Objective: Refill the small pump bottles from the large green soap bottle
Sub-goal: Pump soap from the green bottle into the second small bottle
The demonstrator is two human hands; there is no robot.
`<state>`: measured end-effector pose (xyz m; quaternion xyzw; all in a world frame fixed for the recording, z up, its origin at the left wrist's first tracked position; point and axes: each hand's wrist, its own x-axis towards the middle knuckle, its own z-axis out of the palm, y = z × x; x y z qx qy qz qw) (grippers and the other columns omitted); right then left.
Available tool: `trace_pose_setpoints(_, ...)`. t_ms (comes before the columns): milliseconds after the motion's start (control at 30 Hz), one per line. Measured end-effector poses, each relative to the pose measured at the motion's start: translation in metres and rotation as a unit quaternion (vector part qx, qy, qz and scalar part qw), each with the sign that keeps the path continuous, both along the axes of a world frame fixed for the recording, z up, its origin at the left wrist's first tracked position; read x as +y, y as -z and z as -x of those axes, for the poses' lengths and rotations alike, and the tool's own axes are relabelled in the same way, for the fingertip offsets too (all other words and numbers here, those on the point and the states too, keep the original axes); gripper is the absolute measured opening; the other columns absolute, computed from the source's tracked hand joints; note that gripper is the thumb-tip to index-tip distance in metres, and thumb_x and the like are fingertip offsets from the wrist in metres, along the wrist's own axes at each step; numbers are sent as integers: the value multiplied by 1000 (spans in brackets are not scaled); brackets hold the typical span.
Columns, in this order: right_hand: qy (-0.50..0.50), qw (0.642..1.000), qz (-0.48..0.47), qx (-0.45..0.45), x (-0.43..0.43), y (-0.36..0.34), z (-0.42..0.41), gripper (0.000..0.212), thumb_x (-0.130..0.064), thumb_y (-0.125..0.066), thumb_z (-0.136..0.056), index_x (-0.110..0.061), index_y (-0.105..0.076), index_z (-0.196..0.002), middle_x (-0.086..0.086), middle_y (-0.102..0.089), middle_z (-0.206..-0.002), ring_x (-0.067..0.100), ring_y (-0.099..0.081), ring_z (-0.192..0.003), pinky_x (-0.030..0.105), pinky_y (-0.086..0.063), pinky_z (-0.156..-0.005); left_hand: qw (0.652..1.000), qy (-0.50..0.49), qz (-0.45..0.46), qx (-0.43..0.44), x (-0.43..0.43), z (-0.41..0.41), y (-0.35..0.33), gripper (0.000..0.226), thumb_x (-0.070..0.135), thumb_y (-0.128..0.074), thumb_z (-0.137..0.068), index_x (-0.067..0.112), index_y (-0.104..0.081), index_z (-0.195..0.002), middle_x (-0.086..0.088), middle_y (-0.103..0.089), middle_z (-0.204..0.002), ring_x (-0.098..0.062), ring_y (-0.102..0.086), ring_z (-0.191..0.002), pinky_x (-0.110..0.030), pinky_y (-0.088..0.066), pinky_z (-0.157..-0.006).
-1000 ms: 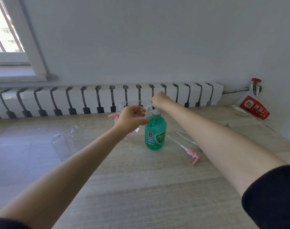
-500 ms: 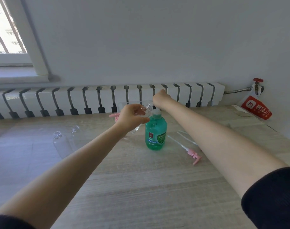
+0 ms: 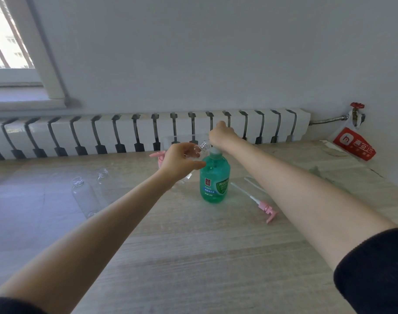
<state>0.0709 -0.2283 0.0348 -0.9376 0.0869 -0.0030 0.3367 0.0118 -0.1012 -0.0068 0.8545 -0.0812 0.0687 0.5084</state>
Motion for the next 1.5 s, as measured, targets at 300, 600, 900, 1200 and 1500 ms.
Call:
trace_pose_setpoints(300, 10, 1000, -3, 14, 1, -6, 5, 53, -14, -35, -98, -5, -17, -147, 19, -31, -146, 31, -44, -124, 34, -40, -91, 1000, 0, 6, 5, -1, 1, -2, 41, 9, -78, -74, 9, -64, -112, -3, -66, -102, -17, -63, -97, -36, -53, -92)
trace_pose_setpoints(600, 10, 1000, 5, 8, 2, -24, 10, 58, -9, -40, -95, 0, -14, -146, 21, -34, -143, 29, -46, -122, 32, -43, -87, 1000, 2, 4, -12, 0, 1, -11, 37, 10, -78, -73, 8, -66, -109, -4, -67, -99, -19, -63, -95, -32, -53, -88)
trace_pose_setpoints(900, 13, 1000, 1, 6, 2, -16, 9, 57, -11, -37, -98, -5, -11, -148, 21, -28, -147, 31, -43, -126, 34, -41, -94, 1000, -1, 2, -5, 0, -1, -7, 42, 11, -78, -73, 8, -64, -113, -4, -67, -102, -18, -63, -96, -33, -53, -90)
trace_pose_setpoints(1200, -6, 1000, -5, -2, 1, -5, 9, 56, -9, -36, -97, -7, -15, -149, 19, -26, -149, 33, -40, -128, 36, -39, -97, 1000, -1, -3, -4, 1, -2, 2, 41, 11, -79, -72, 9, -65, -110, -2, -68, -100, -18, -64, -95, -35, -53, -90)
trace_pose_setpoints(1500, -3, 1000, 2, 4, 1, -8, 10, 56, -12, -37, -97, -6, -14, -148, 19, -26, -149, 32, -38, -130, 36, -37, -100, 1000, 1, 8, -1, 0, -1, 1, 38, 10, -79, -72, 11, -65, -107, -3, -67, -99, -19, -64, -94, -39, -54, -89)
